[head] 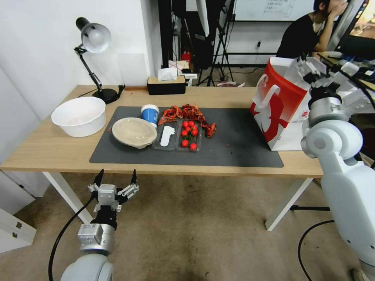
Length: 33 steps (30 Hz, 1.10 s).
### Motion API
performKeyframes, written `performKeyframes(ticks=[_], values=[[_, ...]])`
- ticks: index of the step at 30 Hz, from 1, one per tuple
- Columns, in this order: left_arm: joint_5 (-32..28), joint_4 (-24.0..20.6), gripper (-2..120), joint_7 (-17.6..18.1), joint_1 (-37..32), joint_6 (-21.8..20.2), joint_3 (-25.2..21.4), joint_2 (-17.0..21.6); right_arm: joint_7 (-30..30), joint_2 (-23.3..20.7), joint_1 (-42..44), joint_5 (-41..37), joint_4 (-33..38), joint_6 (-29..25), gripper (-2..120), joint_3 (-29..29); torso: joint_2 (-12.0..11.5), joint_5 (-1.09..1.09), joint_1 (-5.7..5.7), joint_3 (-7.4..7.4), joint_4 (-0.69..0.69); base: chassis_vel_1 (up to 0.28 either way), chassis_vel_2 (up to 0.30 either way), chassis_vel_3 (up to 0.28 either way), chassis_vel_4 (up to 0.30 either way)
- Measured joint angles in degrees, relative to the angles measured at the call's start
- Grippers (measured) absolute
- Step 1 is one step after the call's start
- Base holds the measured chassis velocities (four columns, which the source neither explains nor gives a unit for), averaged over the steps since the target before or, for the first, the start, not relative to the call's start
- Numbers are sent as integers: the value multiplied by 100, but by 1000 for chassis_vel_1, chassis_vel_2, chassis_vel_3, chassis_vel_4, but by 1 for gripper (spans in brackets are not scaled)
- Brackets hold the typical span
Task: Pick up the trash from the table and place it into the takeout bag.
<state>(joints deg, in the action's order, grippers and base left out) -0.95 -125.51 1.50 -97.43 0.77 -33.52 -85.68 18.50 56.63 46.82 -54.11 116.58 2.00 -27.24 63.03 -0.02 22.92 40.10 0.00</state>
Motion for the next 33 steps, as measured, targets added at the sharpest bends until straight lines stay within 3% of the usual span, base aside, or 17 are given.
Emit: performKeyframes(ticks=[4,10,16,25,33], values=[[-1,0,100,-2,1,14,2,5,-503,11,577,302,342,-201,100,173,0,1,0,0,1,0,0,0,0],[-12,12,100,-6,9,32,17,14,-911,196,1756,1643,630,-493,100,501,0,2,0,0,0,0,0,0,0],[-28,61,100,-8,13,81,8,27,-896,394,2918,2800,781,-910,100,534,0,1,0,0,0,0,0,0,0],[-39,128,100,-5,31,141,-4,42,-381,701,4125,3700,823,-1371,100,519,0,2,-1,0,0,0,0,0,0],[-42,140,100,-4,43,144,-4,48,-211,809,4421,3942,688,-1515,100,583,-1,1,-1,0,0,0,0,0,0]])
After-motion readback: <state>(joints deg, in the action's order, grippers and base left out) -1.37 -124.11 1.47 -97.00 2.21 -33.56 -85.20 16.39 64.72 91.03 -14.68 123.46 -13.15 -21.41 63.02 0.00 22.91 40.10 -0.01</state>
